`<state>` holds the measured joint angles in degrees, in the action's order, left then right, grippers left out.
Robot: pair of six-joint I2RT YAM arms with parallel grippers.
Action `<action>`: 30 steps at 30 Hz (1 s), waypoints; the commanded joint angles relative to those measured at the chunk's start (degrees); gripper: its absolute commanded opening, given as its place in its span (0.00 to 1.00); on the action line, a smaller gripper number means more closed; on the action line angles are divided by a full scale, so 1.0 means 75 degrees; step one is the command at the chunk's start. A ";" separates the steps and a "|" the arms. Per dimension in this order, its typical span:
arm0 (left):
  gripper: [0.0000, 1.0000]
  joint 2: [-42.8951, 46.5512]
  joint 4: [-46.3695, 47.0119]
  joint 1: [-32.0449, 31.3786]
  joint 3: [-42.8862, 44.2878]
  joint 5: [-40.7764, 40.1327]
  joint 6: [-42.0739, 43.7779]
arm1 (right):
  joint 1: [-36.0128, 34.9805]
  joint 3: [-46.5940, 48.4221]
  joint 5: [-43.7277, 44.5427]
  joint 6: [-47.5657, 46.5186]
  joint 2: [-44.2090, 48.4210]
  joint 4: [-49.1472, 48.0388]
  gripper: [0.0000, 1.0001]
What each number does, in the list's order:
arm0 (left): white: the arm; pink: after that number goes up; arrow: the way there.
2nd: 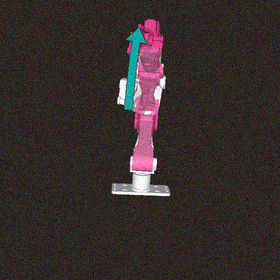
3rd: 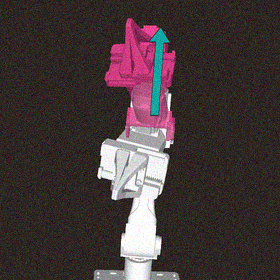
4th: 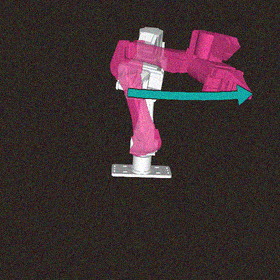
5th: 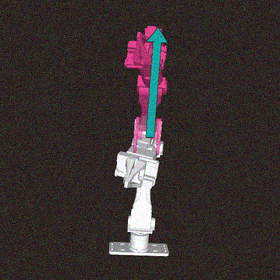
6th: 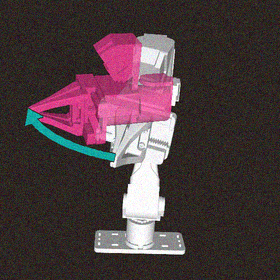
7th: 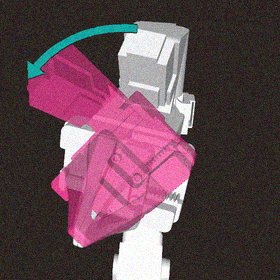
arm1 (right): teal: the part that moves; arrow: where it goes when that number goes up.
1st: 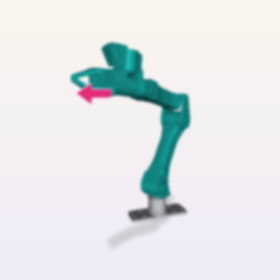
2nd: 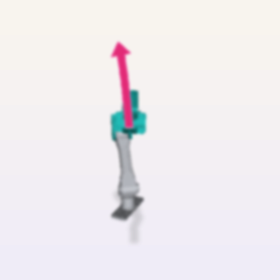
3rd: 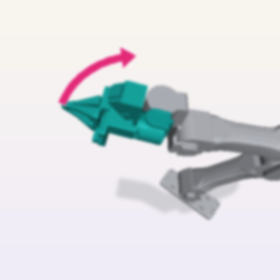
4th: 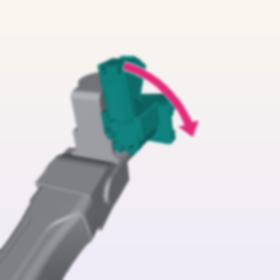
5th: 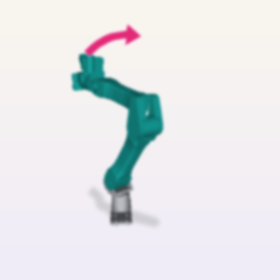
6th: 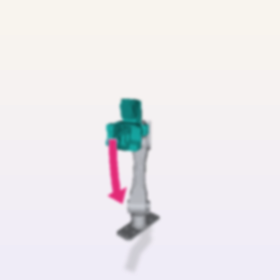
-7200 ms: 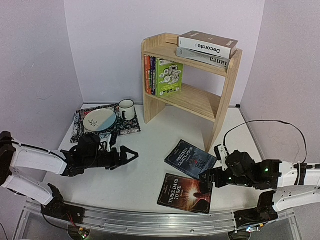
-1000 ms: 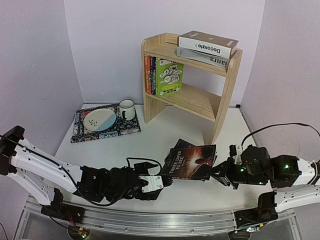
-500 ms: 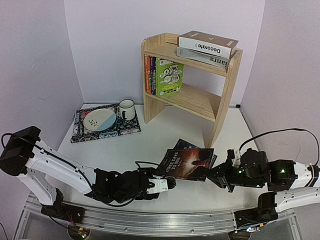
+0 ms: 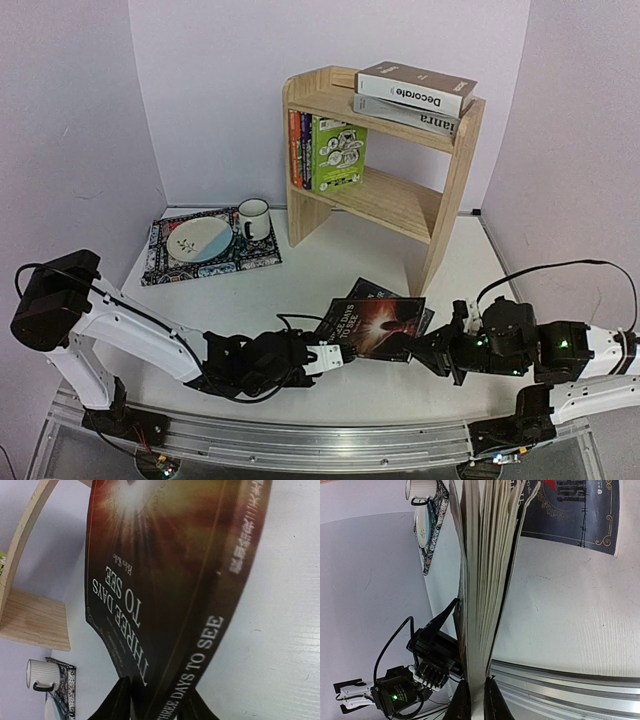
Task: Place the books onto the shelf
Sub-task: Pass from the right arm to the left, then pass from the left arm to the right
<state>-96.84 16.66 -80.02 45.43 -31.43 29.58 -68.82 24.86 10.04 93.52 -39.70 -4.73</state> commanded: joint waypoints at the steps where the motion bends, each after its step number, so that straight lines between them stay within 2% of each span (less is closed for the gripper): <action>1: 0.22 0.0154 0.1117 0.0117 0.0065 -0.0245 0.0065 | -0.0019 0.0124 0.0080 0.0057 0.0453 -0.0775 0.00; 2: 0.13 0.0199 0.1183 0.0123 0.0035 -0.0252 0.0101 | -0.0012 0.0133 0.0070 0.0052 0.0432 -0.0775 0.00; 3: 0.08 0.0229 0.1212 0.0127 0.0027 -0.0267 0.0135 | -0.0007 0.0134 0.0064 0.0046 0.0424 -0.0775 0.00; 7: 0.05 0.0352 0.1222 0.0123 -0.0043 -0.0306 0.0304 | 0.0000 0.0026 0.0131 0.0035 0.0498 -0.0775 0.01; 11: 0.00 0.0682 0.1213 0.0128 -0.0268 -0.0366 0.0343 | -0.0006 -0.0115 0.0290 -0.0067 0.0770 -0.0494 0.32; 16: 0.00 0.1105 0.1106 0.0120 -0.0438 -0.0580 0.0379 | -0.0004 0.0268 0.0512 -0.0749 0.1230 0.0853 0.56; 19: 0.00 0.1275 0.0634 0.0124 -0.0378 -0.0433 0.0123 | -0.0011 0.0773 0.0697 -0.1538 0.1462 0.1939 0.66; 23: 0.00 0.1125 -0.0414 0.0131 0.0057 -0.0230 -0.0381 | -0.0002 0.1508 0.1138 -0.2841 0.1683 0.3455 0.69; 30: 0.00 0.0650 -0.2752 0.0123 0.1221 -0.0313 -0.0940 | -0.0006 0.3196 0.1386 -0.5647 0.1161 0.4839 0.65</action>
<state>-91.25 4.22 -79.26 47.18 -32.59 27.24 -68.99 39.87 16.78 66.88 -35.21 21.78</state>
